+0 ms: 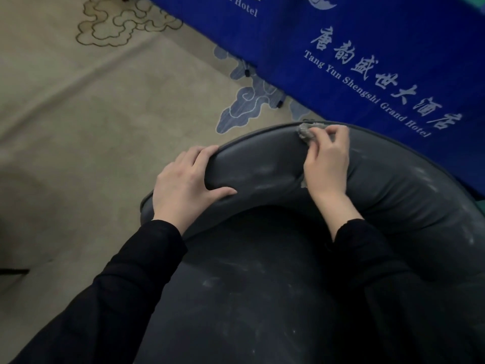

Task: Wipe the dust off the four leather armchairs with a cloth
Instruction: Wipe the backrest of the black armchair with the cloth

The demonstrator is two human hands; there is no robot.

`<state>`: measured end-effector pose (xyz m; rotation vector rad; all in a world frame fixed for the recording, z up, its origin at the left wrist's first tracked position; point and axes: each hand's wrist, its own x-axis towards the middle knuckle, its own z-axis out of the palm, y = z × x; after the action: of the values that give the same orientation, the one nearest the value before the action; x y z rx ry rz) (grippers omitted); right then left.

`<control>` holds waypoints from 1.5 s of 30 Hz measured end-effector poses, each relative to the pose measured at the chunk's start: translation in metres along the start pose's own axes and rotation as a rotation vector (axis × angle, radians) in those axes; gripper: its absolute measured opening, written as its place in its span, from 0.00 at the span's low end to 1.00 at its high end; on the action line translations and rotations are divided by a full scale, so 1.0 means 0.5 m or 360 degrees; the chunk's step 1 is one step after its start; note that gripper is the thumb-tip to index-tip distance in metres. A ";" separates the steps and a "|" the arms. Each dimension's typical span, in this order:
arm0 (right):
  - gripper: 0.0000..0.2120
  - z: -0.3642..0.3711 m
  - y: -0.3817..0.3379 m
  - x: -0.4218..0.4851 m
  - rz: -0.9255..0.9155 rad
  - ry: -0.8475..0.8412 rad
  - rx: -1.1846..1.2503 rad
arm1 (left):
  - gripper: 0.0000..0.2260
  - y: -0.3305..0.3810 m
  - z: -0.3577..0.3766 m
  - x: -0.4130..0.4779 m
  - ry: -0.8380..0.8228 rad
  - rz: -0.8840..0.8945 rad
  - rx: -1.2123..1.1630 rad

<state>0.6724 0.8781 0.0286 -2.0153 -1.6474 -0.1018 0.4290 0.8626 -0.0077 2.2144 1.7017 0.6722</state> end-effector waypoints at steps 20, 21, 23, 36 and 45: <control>0.12 -0.002 0.021 -0.003 -0.0042 -0.0022 0.0054 | 0.37 0.004 -0.007 0.001 -0.0088 -0.0040 -0.0035; 0.12 -0.013 0.044 0.001 0.0038 0.0006 0.0006 | 0.38 0.007 -0.010 0.006 -0.0108 -0.0062 -0.0065; 0.12 -0.034 0.080 0.004 0.0218 0.0069 -0.0092 | 0.40 0.023 -0.014 0.029 -0.0138 -0.0039 -0.0135; 0.13 -0.027 0.079 0.049 -0.0101 -0.0126 -0.0295 | 0.35 0.166 0.097 0.228 -0.0502 0.0380 -0.0198; 0.12 0.004 0.036 0.042 0.0067 0.0109 -0.0155 | 0.32 0.160 0.107 0.227 -0.0424 0.0383 -0.0243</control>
<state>0.6938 0.8955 0.0288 -2.0934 -1.5848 -0.2372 0.5461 0.9530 0.0070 2.2999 1.2294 0.5116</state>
